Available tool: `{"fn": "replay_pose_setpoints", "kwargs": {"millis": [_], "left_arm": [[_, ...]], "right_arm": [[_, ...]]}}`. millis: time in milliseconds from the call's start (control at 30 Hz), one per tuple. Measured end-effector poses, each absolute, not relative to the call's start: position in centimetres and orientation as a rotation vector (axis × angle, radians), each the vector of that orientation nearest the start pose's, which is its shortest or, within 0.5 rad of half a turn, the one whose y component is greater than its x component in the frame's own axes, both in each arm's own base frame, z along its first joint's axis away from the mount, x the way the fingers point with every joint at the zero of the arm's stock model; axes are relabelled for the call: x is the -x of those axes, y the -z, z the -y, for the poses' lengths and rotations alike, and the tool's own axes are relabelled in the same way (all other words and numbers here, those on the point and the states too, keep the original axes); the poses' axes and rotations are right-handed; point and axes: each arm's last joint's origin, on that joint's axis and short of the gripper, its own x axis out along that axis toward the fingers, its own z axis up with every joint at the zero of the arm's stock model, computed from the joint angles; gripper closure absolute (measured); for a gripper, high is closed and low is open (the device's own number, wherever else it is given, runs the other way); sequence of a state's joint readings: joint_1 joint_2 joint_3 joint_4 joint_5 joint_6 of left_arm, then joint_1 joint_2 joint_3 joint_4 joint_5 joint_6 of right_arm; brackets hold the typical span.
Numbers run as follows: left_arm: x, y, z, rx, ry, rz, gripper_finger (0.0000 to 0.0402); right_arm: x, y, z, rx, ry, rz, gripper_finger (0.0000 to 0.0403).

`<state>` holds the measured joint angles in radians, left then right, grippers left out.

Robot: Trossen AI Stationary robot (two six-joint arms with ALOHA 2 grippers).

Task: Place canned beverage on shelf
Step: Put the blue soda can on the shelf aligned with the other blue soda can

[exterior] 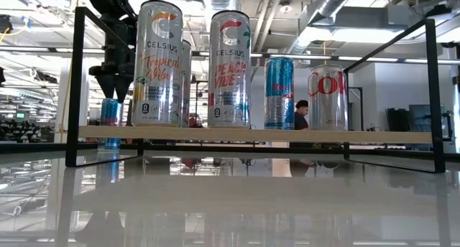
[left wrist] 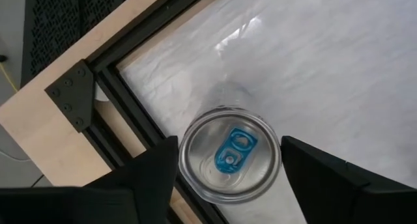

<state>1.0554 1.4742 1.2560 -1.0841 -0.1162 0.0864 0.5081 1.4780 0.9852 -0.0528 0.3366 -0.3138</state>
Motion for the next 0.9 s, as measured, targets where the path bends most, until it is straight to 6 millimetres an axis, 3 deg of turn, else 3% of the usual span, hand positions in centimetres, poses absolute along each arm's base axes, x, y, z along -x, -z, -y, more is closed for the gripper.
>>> {"fn": "replay_pose_setpoints", "kwargs": {"millis": [233,567,767,900], "left_arm": [[-13.1,-27.9,-23.8,0.556,-0.936,-1.261,0.0182],[-13.1,-28.1,-23.8,0.569,-0.913,-1.253,0.019],[-13.6,-31.0,-23.5,0.594,-0.861,-1.198,0.0206],[-14.4,-33.7,-22.9,0.579,-0.845,-1.144,0.0243]], "right_arm": [[-28.5,-25.4,-14.8,0.531,-0.245,-0.471,0.0371],[-28.5,-25.4,-14.8,0.531,-0.246,-0.471,0.0373],[-28.5,-25.4,-14.8,0.532,-0.245,-0.471,0.0374],[-28.5,-25.4,-14.8,0.539,-0.247,-0.471,0.0377]]}}
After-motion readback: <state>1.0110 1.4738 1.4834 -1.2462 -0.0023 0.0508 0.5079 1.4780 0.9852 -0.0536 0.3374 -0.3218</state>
